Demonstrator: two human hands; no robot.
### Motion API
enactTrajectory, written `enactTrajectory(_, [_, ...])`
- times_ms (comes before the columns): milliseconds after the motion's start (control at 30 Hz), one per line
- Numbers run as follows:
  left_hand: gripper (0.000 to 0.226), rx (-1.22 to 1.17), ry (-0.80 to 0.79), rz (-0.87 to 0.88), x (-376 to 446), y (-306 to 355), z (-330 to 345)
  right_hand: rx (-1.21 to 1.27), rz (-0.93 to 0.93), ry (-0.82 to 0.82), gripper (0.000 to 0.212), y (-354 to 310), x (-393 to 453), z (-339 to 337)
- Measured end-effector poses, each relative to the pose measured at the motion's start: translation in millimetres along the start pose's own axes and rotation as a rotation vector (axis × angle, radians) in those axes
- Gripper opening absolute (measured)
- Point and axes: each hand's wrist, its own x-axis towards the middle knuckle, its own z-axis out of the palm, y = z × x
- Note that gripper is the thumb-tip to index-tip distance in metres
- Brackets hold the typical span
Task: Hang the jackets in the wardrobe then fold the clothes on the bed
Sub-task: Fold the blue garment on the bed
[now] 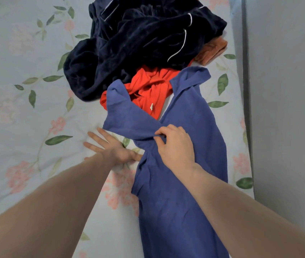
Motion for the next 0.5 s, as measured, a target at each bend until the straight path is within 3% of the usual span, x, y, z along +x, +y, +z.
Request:
enactTrajectory(133, [0.179, -0.061, 0.011, -0.009, 0.0, 2.1, 2.9, 0.616, 0.208, 0.284, 0.009, -6.7, 4.1, -32.3])
enactTrajectory(200, [0.177, -0.040, 0.000, -0.026, 1.6, 3.1, 3.8, 0.719, 0.381, 0.465, 0.015, -0.8, 12.8, -50.1])
enactTrajectory(300, [0.168, -0.002, 0.016, -0.006, 10.4, 0.2, 2.5, 0.776, 0.704, 0.537, 0.029, 36.5, 33.6, -54.9])
enactTrajectory(367, [0.168, 0.021, 0.019, 0.016, 13.5, -1.6, 2.2, 0.751, 0.854, 0.442, 0.023, 60.1, 39.7, -52.0])
enactTrajectory(433, [0.169, 0.005, 0.018, -0.005, 10.2, 1.6, 3.0, 0.623, 0.837, 0.360, 0.020, 70.3, 38.4, -50.5])
enactTrajectory(500, [0.170, -0.018, 0.022, -0.046, 7.0, 5.1, 3.8, 0.358, 0.608, 0.371, 0.043, 69.3, 35.5, -51.8])
